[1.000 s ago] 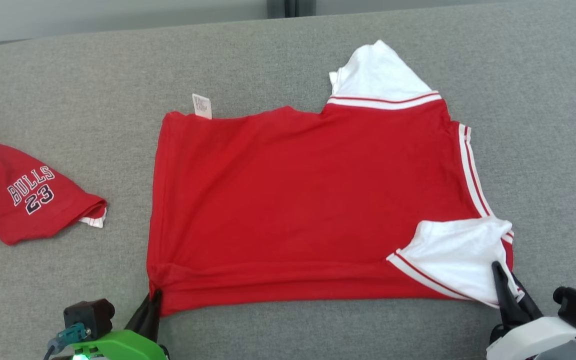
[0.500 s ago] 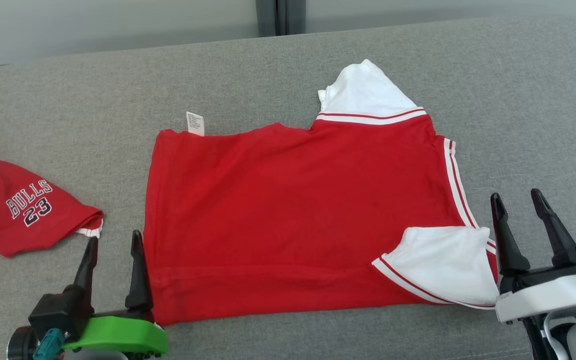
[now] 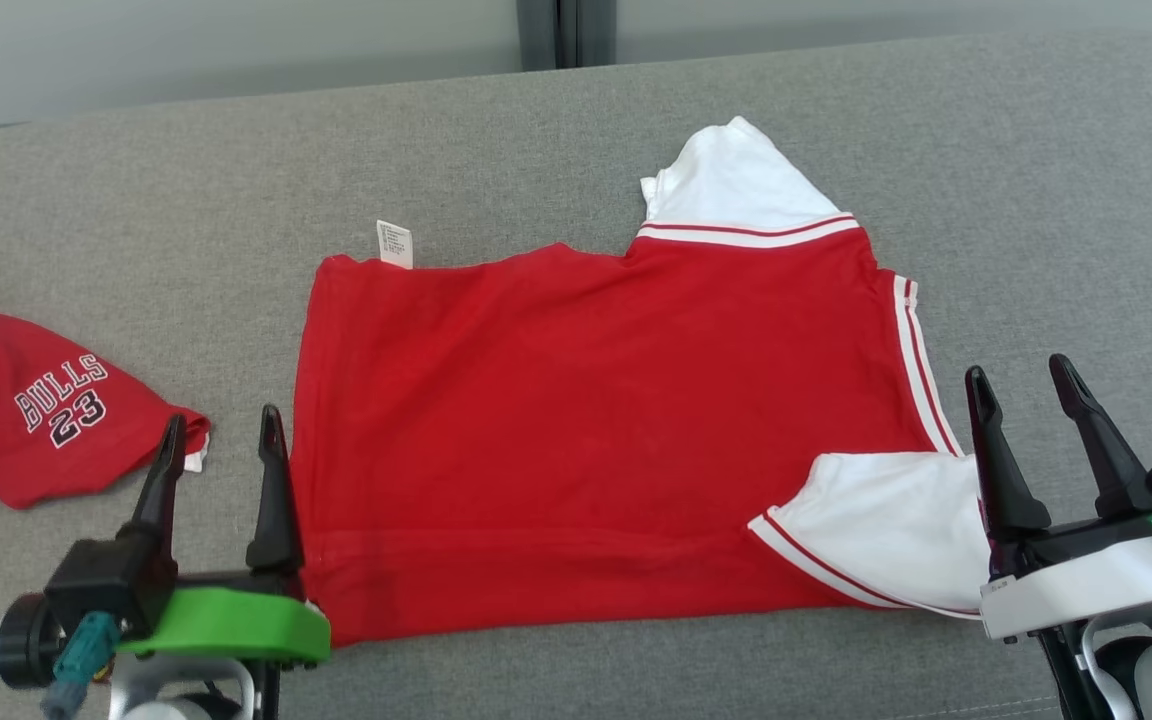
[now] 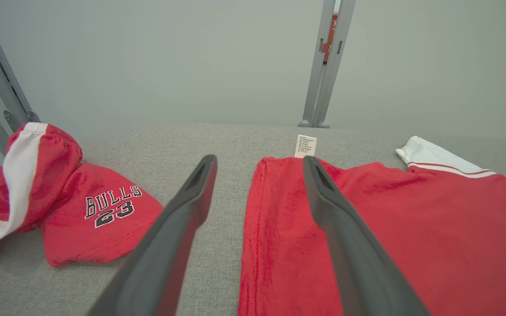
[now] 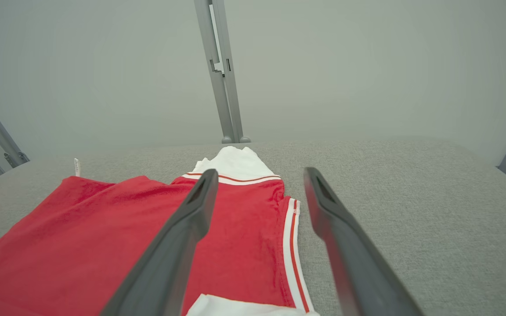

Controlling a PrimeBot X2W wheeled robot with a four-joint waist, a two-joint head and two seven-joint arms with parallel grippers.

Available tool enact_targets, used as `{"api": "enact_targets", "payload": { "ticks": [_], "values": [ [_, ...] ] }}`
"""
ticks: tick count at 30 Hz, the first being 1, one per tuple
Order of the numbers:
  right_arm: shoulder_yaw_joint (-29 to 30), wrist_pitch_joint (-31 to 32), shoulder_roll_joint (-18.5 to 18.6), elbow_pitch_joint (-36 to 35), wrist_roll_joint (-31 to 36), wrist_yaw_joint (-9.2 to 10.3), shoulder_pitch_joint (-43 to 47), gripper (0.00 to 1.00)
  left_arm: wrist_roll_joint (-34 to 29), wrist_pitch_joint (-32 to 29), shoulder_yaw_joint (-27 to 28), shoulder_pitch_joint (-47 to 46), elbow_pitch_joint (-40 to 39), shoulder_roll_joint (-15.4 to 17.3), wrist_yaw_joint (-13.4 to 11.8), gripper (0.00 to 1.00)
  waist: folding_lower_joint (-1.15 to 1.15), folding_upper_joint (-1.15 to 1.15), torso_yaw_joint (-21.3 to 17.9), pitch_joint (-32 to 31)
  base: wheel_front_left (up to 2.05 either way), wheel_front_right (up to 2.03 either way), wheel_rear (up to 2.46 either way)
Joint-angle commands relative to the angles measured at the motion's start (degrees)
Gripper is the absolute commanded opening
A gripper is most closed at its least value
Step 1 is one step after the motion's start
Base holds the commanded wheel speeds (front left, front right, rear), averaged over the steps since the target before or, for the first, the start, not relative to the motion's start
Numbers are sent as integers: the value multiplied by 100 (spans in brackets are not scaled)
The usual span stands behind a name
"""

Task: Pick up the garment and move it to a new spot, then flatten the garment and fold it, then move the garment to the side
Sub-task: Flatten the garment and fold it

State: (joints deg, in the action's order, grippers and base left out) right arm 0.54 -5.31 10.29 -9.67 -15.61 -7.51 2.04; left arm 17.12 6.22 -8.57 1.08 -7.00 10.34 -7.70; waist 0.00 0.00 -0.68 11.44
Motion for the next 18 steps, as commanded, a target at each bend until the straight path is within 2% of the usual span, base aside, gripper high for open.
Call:
{"api": "enact_targets", "payload": {
  "ticks": [1,7,12,18],
  "values": [
    [5,8,-18,-52,-16,5,-21,100,41,-69,3,-286,-28,92,72,100,0,0,37,131,0,0,0],
    [-50,44,-26,-158,-12,5,-232,100,346,-926,-146,-1750,375,383,660,100,0,0,53,650,0,0,0],
    [-235,-34,-33,-72,-34,5,-493,100,697,-1898,-329,-2948,1533,567,1144,100,0,0,-146,1053,0,0,0],
    [-415,-174,-69,155,-84,4,-752,100,967,-2280,-477,-3886,3121,704,1412,100,0,0,-392,1413,0,0,0]
  ]
}}
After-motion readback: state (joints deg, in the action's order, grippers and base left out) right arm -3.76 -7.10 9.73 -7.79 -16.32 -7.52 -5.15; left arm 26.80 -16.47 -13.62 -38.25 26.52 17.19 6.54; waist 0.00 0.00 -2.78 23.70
